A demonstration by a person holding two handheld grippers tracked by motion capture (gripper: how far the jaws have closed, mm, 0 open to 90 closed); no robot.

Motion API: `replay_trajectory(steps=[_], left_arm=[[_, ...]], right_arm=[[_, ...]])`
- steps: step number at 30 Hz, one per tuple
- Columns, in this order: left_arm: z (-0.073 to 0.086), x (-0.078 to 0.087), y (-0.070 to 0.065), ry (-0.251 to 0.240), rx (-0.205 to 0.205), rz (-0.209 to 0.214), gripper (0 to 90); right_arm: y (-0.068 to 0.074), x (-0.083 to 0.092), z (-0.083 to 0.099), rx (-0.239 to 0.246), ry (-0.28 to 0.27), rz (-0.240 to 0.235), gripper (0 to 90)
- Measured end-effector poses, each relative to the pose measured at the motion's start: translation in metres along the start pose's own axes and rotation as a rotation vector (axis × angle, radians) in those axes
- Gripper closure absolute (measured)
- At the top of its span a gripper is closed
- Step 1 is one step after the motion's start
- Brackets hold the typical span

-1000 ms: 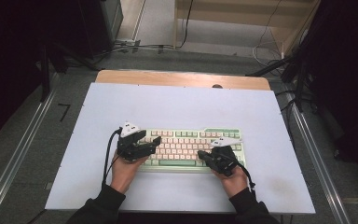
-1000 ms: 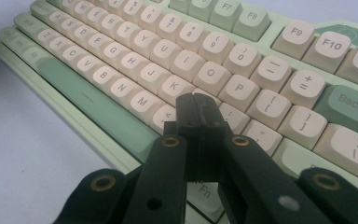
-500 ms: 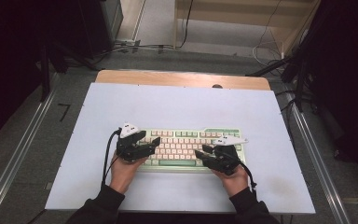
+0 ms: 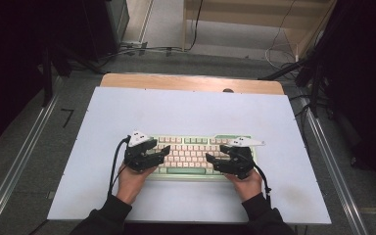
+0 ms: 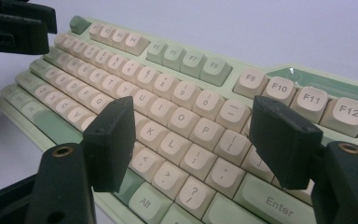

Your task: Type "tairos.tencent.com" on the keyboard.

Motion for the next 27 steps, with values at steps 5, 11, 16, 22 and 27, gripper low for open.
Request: replay_trajectory(steps=[5,11,16,22,27], left_arm=[[0.005,-0.005,-0.010,0.024,-0.018,0.043,56.4],[0.013,-0.010,-0.019,0.090,-0.024,0.106,84.0],[0.017,-0.013,-0.024,0.129,-0.025,0.144,90.0],[0.021,-0.016,-0.028,0.159,-0.037,0.157,90.0],[0.026,-0.018,-0.030,0.189,-0.060,0.150,90.0]], right_arm=[[0.001,-0.001,-0.001,0.001,-0.002,0.002,29.7],[0.000,-0.002,-0.002,0.003,-0.002,0.004,30.0],[0.000,-0.002,-0.002,0.003,-0.004,0.006,30.2],[0.001,-0.002,-0.002,0.005,0.001,0.006,30.4],[0.001,-0.003,-0.002,0.005,0.001,0.005,30.4]])
Point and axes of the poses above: each handheld gripper's, and its own axes: x roughly backward along the jaws, z roughly out of its underside, y roughly to its left, the point moved 10 cm from there along -x, roughly forward along the jaws, and after that the axes turned 9 degrees about z, right-handed, at the moved point
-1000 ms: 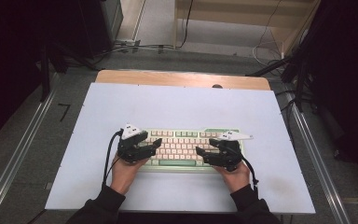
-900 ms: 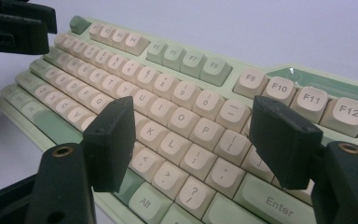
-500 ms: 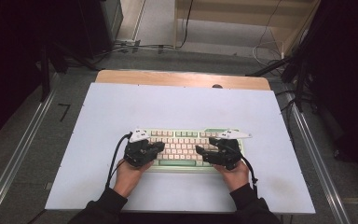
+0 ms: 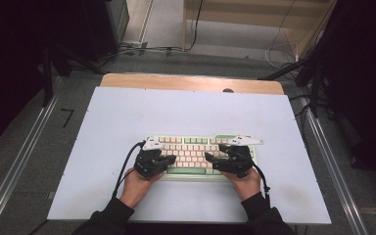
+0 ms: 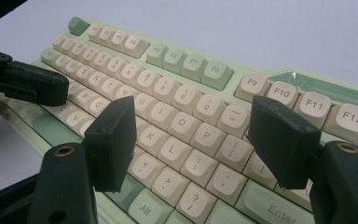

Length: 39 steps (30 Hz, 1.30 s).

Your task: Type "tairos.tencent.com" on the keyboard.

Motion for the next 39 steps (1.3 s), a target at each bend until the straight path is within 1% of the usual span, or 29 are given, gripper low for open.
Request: replay_trajectory(steps=[2,6,9,13,14,15,16,17,18,20,22,23,25,26,28,31,33,34,39], left_arm=[[0.002,-0.001,-0.001,0.014,-0.007,-0.006,90.0],[0.002,-0.002,-0.001,0.019,-0.011,-0.009,90.0],[0.004,-0.004,-0.001,0.033,-0.010,-0.012,90.0],[0.005,-0.003,-0.001,0.033,-0.006,-0.004,90.0],[0.003,-0.003,-0.002,0.022,-0.004,0.001,90.0],[0.001,-0.001,-0.003,0.001,-0.007,0.007,89.8],[-0.003,0.002,-0.003,-0.025,-0.009,0.001,80.5],[-0.006,0.004,-0.003,-0.046,-0.011,-0.006,68.4],[-0.011,0.009,-0.001,-0.085,-0.021,-0.032,59.3],[-0.017,0.015,0.002,-0.129,-0.019,-0.067,39.6],[-0.021,0.020,0.007,-0.167,-0.002,-0.098,32.7],[-0.021,0.021,0.010,-0.174,0.006,-0.108,29.0],[-0.020,0.021,0.014,-0.168,0.027,-0.112,26.9],[-0.019,0.020,0.016,-0.165,0.037,-0.116,25.9],[-0.018,0.020,0.019,-0.165,0.052,-0.120,26.0],[-0.018,0.021,0.021,-0.174,0.065,-0.122,27.6],[-0.017,0.021,0.021,-0.177,0.071,-0.122,29.3],[-0.017,0.021,0.022,-0.174,0.072,-0.122,29.7],[-0.016,0.021,0.022,-0.172,0.072,-0.127,31.3]], right_arm=[[0.000,0.000,0.000,0.000,0.000,0.000,30.5],[0.000,0.000,0.000,-0.001,0.001,-0.001,30.5],[0.000,0.000,0.000,0.000,0.001,-0.001,30.6],[0.000,0.000,0.000,0.000,0.002,0.000,30.8],[0.000,-0.001,0.000,0.001,0.002,0.000,30.8],[0.001,-0.001,0.000,0.002,0.001,0.000,30.8],[0.000,0.000,0.000,0.002,0.000,0.000,30.9],[0.000,0.000,0.000,0.002,-0.001,0.000,30.9],[0.000,0.000,-0.001,0.002,-0.003,0.000,31.0],[0.000,0.000,-0.002,-0.002,-0.004,-0.001,33.1],[0.001,-0.001,-0.003,0.004,-0.007,0.004,35.3],[0.002,-0.002,-0.004,0.005,-0.008,0.005,38.2],[0.002,-0.004,-0.006,0.016,-0.015,0.013,42.7],[0.002,-0.005,-0.006,0.021,-0.016,0.019,46.7],[0.003,-0.007,-0.008,0.026,-0.017,0.019,56.2],[0.005,-0.010,-0.009,0.031,-0.010,0.015,75.2],[0.006,-0.013,-0.009,0.043,-0.004,0.011,84.4],[0.007,-0.014,-0.008,0.050,0.001,0.012,86.9],[0.011,-0.020,-0.005,0.075,0.027,0.016,87.2]])
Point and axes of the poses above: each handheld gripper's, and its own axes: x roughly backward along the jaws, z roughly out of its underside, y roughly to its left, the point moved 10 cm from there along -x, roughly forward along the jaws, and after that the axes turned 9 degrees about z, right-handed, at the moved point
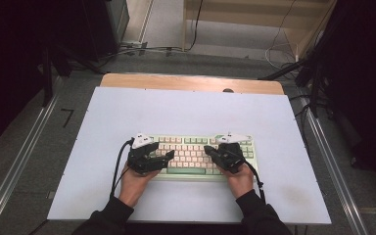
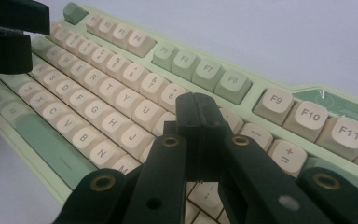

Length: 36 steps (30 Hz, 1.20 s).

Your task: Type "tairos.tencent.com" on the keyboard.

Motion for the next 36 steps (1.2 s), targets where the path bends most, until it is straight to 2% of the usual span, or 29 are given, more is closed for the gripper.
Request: replay_trajectory(steps=[11,15,17,19,21,24,26,30,36], left_arm=[[0.000,0.000,0.001,-0.004,0.000,-0.004,31.9],[0.000,0.001,0.001,-0.004,-0.001,-0.002,32.0],[-0.001,0.001,0.001,-0.007,0.002,-0.003,31.9],[-0.001,0.001,0.002,-0.008,0.003,-0.004,31.9],[-0.001,0.002,0.002,-0.012,0.006,-0.004,31.9],[-0.002,0.002,0.002,-0.014,0.004,-0.003,31.9],[-0.002,0.003,0.003,-0.013,0.005,-0.005,31.9],[-0.002,0.003,0.003,-0.014,0.006,-0.006,31.9],[-0.002,0.003,0.003,-0.016,0.008,-0.008,31.8]], right_arm=[[0.001,-0.010,0.007,0.026,0.048,0.015,87.2],[0.001,-0.010,0.008,0.020,0.056,0.009,86.5],[0.002,-0.007,0.005,0.015,0.034,-0.013,77.2],[0.003,-0.003,0.001,0.013,0.014,-0.020,62.9],[0.003,0.000,-0.002,-0.011,0.002,-0.031,47.1],[0.001,0.007,-0.006,-0.045,-0.013,-0.043,32.1],[0.000,0.012,-0.009,-0.054,-0.023,-0.041,26.8],[0.000,0.021,-0.011,-0.058,-0.046,-0.042,21.7],[0.001,0.027,-0.011,-0.058,-0.046,-0.052,21.1]])
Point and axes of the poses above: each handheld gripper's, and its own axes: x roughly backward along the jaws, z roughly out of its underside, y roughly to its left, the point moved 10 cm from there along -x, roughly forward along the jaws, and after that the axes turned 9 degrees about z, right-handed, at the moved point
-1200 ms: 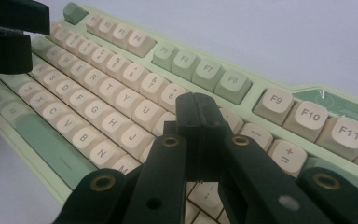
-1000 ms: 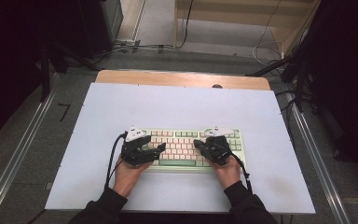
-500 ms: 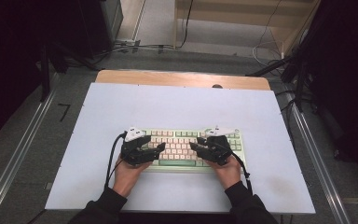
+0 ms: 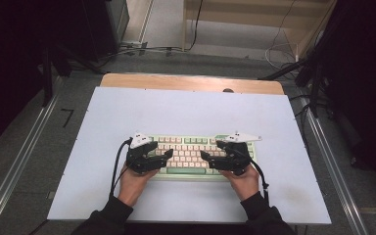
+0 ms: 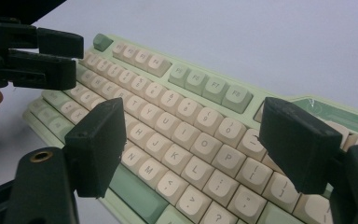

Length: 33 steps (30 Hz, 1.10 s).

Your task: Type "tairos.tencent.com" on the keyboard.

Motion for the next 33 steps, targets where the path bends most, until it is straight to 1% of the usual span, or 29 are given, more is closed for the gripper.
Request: replay_trajectory(steps=[4,7,9,11,14,16,18,22,29,33], left_arm=[[0.000,0.000,0.000,0.000,-0.001,-0.001,31.8],[0.000,0.000,0.001,-0.002,0.000,-0.003,31.9],[0.000,0.001,0.001,-0.003,0.001,-0.005,31.8],[0.000,0.000,0.002,-0.003,0.002,-0.007,31.8],[0.000,0.000,0.002,-0.003,0.002,-0.008,31.8],[0.000,0.000,0.002,-0.004,0.002,-0.009,31.6],[0.000,0.000,0.002,-0.001,0.002,-0.008,29.3],[0.000,0.000,0.003,-0.002,0.004,-0.013,25.7],[0.000,0.000,0.004,-0.005,0.005,-0.020,25.4],[0.000,0.000,0.004,-0.004,0.002,-0.019,25.4]], right_arm=[[0.004,0.001,0.001,0.006,0.001,-0.005,22.5],[0.007,0.000,0.003,0.017,0.005,-0.007,26.3],[0.010,-0.001,0.005,0.027,0.016,-0.010,32.0],[0.013,-0.003,0.007,0.040,0.018,-0.014,41.6],[0.018,-0.005,0.010,0.062,0.024,-0.026,60.7],[0.021,-0.006,0.013,0.074,0.037,-0.034,75.3],[0.024,-0.008,0.015,0.076,0.050,-0.052,86.1],[0.027,-0.012,0.018,0.089,0.065,-0.064,87.3],[0.031,-0.020,0.026,0.113,0.101,-0.062,87.3],[0.032,-0.023,0.029,0.120,0.111,-0.058,87.3]])
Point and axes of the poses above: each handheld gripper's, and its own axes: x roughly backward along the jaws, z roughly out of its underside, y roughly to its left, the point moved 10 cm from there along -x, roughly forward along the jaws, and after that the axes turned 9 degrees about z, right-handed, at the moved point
